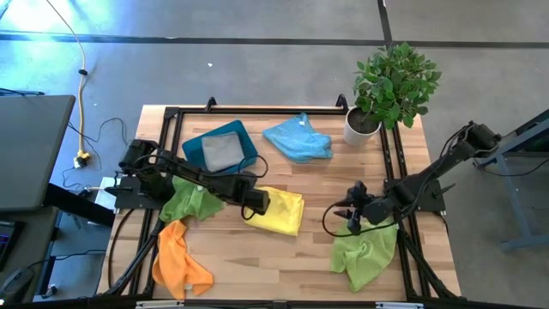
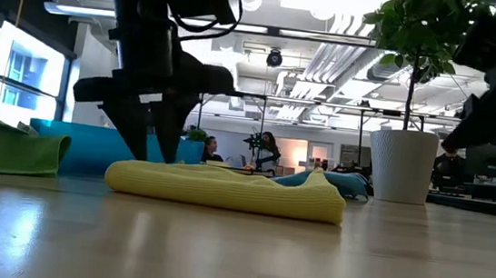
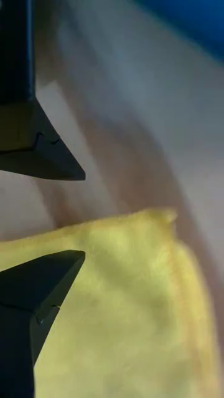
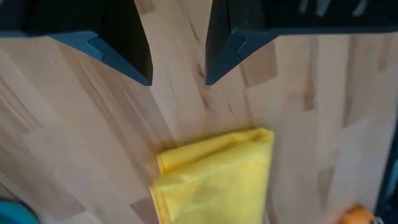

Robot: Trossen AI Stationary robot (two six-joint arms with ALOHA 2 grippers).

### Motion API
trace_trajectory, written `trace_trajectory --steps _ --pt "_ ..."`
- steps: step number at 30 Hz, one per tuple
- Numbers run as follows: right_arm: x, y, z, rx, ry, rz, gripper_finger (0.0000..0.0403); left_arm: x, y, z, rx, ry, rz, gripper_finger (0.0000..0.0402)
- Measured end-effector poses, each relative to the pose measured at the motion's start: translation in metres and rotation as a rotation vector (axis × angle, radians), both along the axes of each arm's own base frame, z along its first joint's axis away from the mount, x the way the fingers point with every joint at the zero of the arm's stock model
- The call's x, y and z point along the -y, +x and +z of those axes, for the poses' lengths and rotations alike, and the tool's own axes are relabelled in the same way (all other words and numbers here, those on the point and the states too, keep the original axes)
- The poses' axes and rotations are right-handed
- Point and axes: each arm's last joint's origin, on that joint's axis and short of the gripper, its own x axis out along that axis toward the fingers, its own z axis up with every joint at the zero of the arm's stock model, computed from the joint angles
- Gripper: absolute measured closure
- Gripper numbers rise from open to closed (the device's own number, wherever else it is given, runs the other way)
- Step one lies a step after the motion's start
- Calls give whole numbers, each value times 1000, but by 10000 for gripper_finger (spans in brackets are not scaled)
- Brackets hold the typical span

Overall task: Fold microfiber towels
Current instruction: Put the folded yellow microfiber cloth into the bin

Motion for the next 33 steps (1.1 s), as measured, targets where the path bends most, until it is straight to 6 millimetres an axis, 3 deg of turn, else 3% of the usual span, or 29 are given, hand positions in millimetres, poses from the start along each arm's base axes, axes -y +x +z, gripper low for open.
trace_trajectory --steps 14,18,25,33 --pt "1 -2 -5 -26 -41 45 264 1 18 -29 45 -79 12 224" --pt "1 -2 -5 -27 -42 45 264 4 21 -29 70 -57 7 265" --pt "2 -4 -6 -43 -64 38 264 4 24 -29 87 -36 -49 382" --pt "1 -6 -8 -96 9 77 264 4 28 -16 90 -38 -265 396"
